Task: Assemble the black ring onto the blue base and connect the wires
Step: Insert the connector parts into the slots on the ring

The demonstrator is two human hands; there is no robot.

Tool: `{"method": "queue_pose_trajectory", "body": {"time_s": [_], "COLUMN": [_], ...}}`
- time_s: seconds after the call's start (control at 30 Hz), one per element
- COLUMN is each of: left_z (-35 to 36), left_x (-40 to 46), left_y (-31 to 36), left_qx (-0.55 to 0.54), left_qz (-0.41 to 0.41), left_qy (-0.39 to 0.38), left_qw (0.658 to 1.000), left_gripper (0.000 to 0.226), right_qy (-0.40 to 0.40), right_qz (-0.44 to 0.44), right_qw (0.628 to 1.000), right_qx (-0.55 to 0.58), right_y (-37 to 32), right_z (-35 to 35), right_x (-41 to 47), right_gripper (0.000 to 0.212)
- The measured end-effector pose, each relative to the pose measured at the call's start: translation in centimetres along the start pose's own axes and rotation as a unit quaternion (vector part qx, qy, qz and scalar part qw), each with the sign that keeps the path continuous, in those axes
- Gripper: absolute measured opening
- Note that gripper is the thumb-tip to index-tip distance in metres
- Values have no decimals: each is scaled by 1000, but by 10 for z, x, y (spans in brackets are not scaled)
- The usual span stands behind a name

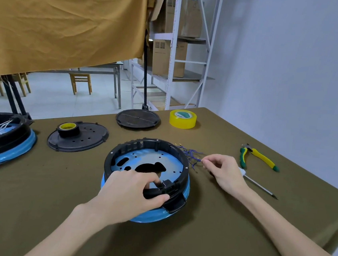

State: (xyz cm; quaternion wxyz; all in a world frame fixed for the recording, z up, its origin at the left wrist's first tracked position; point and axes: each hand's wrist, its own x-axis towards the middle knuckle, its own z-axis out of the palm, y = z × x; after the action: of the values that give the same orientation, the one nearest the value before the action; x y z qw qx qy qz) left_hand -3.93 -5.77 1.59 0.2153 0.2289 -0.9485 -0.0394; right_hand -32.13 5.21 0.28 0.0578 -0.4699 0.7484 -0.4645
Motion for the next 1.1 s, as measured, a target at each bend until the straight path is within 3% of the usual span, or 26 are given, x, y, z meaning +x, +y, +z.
{"method": "queue_pose_trajectory", "body": {"time_s": [0.3, 0.53, 0.7, 0.87, 0.97, 1.03, 1.1], "left_z": [1, 1, 3, 4, 3, 3, 3], "left_x": [-1, 1, 1, 2, 2, 2, 2], "left_y": [-1, 0, -1, -1, -2, -2, -3], "left_qx": [1, -3, 2, 12, 9, 7, 4], "left_qz": [1, -3, -9, -10, -9, -10, -11], "left_qy": [-2, 3, 7, 6, 9, 6, 3], "left_qw": [1000, 1000, 1000, 1000, 1000, 1000, 1000], "left_gripper": [59, 61, 63, 64, 64, 65, 64], "right_qy": [-50, -92, -34, -145, -49, 13, -3], "right_qz": [26, -12, -26, 73, 39, 10, 31], "right_qw": [998, 988, 983, 956, 975, 970, 946], "right_qx": [15, -127, -181, -244, -212, -244, -322], "right_y": [3, 6, -1, -13, -21, -22, -22], "right_z": [-6, -9, 2, 7, 9, 8, 5], "right_x": [3, 7, 20, 36, 36, 35, 33], "right_gripper": [22, 20, 5, 19, 49, 39, 21]}}
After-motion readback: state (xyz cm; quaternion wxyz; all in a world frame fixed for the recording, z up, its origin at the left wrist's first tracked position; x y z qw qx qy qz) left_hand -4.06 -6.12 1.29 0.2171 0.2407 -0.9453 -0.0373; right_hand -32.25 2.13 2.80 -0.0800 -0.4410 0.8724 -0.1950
